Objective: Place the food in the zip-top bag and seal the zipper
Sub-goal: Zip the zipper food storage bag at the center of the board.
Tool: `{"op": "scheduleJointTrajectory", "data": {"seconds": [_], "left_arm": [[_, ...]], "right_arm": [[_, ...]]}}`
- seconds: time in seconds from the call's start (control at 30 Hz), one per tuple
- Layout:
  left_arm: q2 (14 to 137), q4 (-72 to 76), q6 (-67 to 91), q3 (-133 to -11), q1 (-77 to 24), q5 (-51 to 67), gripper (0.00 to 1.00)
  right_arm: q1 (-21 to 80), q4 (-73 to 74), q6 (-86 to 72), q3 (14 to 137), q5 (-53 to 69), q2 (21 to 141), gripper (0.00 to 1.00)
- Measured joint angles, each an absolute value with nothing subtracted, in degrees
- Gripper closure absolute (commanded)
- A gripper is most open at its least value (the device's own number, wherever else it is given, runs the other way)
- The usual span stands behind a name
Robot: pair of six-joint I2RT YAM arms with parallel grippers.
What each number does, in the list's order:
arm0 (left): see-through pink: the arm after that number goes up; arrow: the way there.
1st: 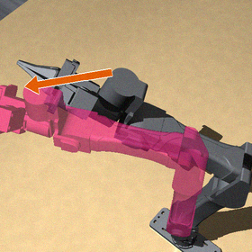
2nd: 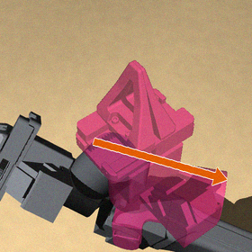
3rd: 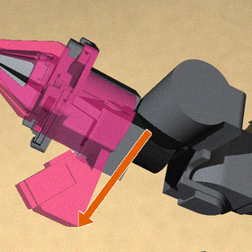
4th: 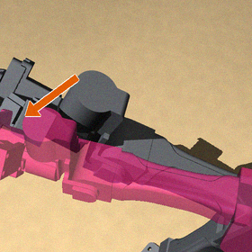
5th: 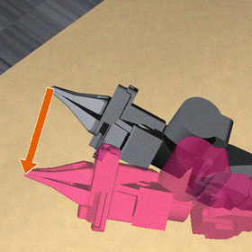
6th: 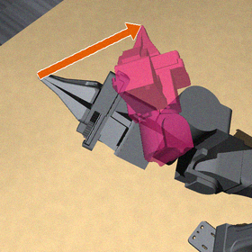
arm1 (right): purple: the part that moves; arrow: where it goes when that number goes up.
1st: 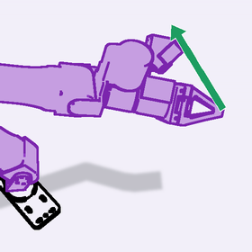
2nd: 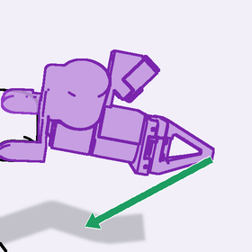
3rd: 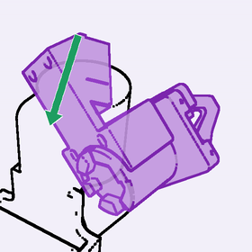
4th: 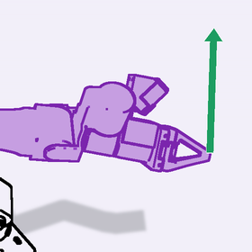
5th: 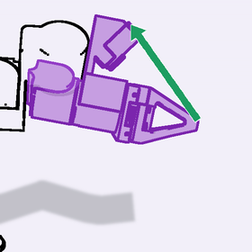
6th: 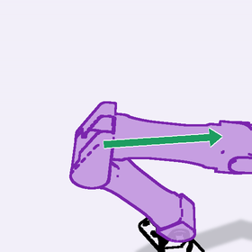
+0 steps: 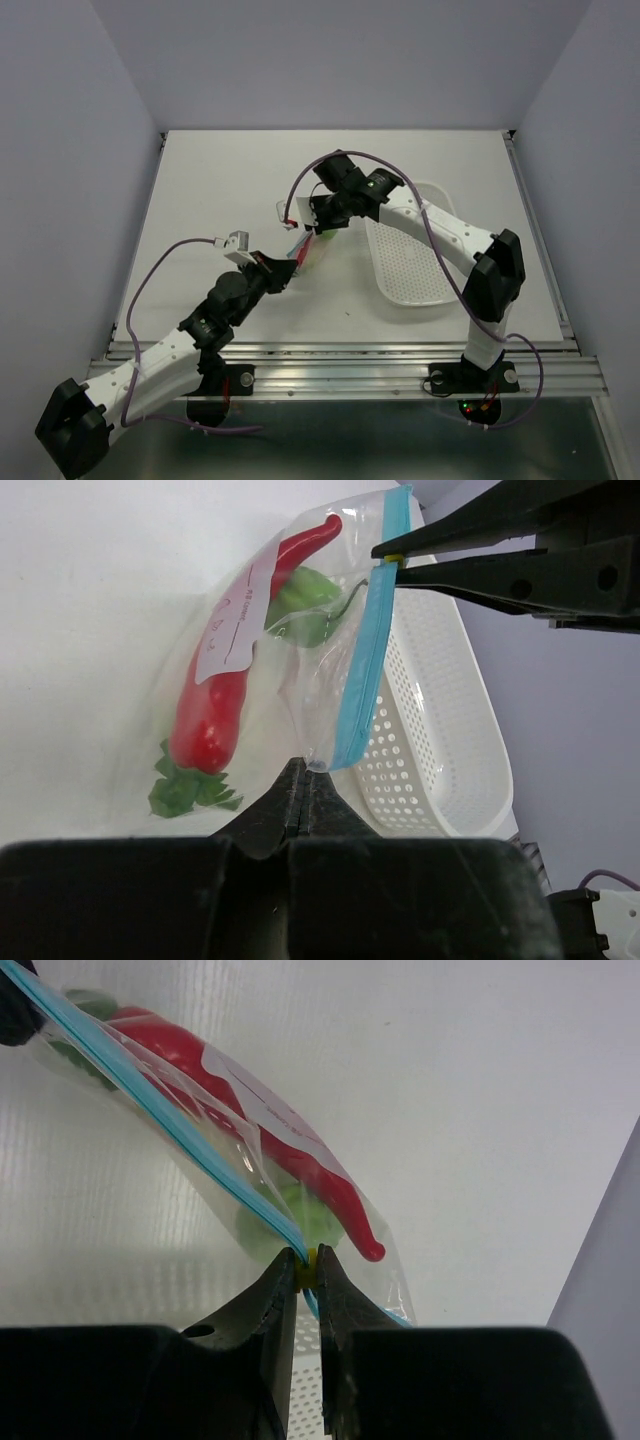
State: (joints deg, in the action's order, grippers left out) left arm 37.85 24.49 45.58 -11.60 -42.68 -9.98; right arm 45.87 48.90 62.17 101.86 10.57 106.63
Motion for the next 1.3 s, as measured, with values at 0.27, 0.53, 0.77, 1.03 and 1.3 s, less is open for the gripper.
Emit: {"op": "scheduleJointTrajectory", "data": {"seconds": [0.27, 0.53, 0.77, 1.03, 1.3], "left_arm": [[37.6, 22.7, 46.0, -11.6, -42.7, -10.0, 1.0], [36.7, 21.0, 46.2, -11.6, -42.7, -10.6, 1.0], [36.6, 19.4, 46.2, -11.6, -42.7, -11.2, 1.0], [35.4, 19.0, 46.2, -11.6, -42.7, -12.2, 1.0], [36.1, 17.1, 44.7, -13.7, -42.7, -14.6, 1.0]], "right_arm": [[43.8, 48.4, 63.1, 101.9, 8.1, 106.6, 0.94], [41.2, 45.6, 64.3, 102.0, 6.1, 107.1, 0.94], [39.1, 42.5, 65.4, 102.0, 4.1, 107.8, 0.94], [38.8, 41.2, 66.2, 101.8, 4.1, 108.4, 0.94], [38.8, 37.6, 65.1, 101.5, 4.7, 108.4, 0.94]]}}
